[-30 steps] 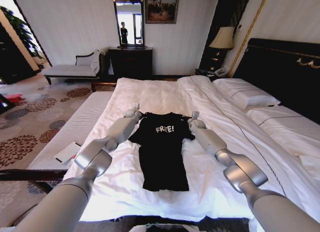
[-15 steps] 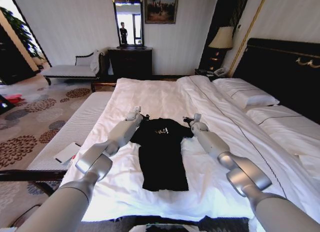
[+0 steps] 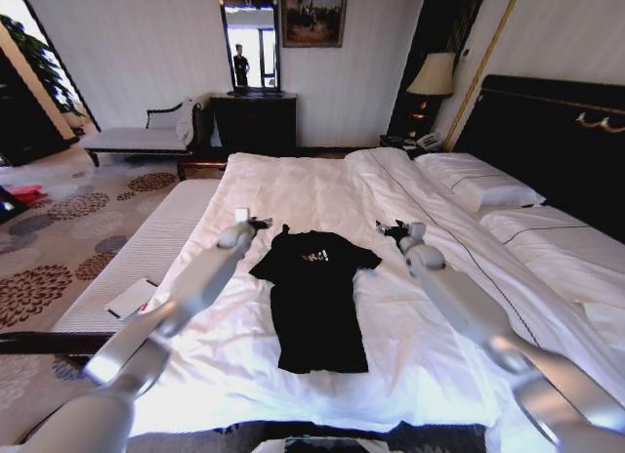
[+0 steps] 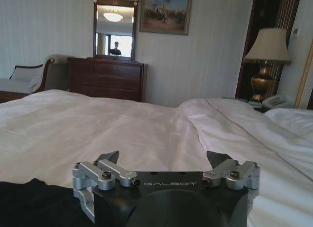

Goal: Fold the clothes on the bed.

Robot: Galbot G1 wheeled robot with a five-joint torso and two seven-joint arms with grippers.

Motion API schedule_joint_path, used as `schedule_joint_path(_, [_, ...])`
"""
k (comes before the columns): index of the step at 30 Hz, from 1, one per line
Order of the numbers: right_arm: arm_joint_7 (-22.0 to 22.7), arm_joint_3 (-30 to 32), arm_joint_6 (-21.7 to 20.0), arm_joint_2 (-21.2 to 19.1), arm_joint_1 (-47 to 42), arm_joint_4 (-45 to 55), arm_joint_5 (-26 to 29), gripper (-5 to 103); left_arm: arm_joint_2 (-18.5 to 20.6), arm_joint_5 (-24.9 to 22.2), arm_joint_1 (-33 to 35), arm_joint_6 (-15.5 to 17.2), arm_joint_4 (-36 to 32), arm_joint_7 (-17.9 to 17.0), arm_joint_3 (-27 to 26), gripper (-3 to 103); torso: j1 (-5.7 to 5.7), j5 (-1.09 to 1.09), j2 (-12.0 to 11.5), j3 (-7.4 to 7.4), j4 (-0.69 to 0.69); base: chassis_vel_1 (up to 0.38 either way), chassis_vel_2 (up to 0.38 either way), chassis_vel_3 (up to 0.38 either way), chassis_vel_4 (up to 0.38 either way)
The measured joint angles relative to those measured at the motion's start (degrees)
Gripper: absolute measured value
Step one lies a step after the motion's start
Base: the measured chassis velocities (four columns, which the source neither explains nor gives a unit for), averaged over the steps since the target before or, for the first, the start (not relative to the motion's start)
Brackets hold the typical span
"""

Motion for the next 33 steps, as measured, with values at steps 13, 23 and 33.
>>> schedule_joint_path(13, [3.32,20.03,-1.67,-5.23,-25.72,22.33,-3.03,100,14.24,-6.99,29.6,0.09,-31.72,2.21,-12.57,100,-0.01,-0.01,0.0,0.0,0.01,0.0,0.0,0.0,0.0])
schedule_joint_path(23, [1.01,35.35,-0.08,-0.39,-48.11,32.17,-6.54,100,13.62,0.06,44.91,-2.47,-39.2,3.79,-20.49,100,0.01,0.01,-0.01,0.01,-0.05,0.0,0.0,0.0,0.0])
schedule_joint_path(33, [-1.46,44.82,1.7,5.29,-62.39,41.84,-8.71,100,12.78,2.47,61.42,-3.63,-45.62,6.44,-31.27,100,0.01,0.0,-0.01,0.01,-0.01,0.0,0.0,0.0,0.0])
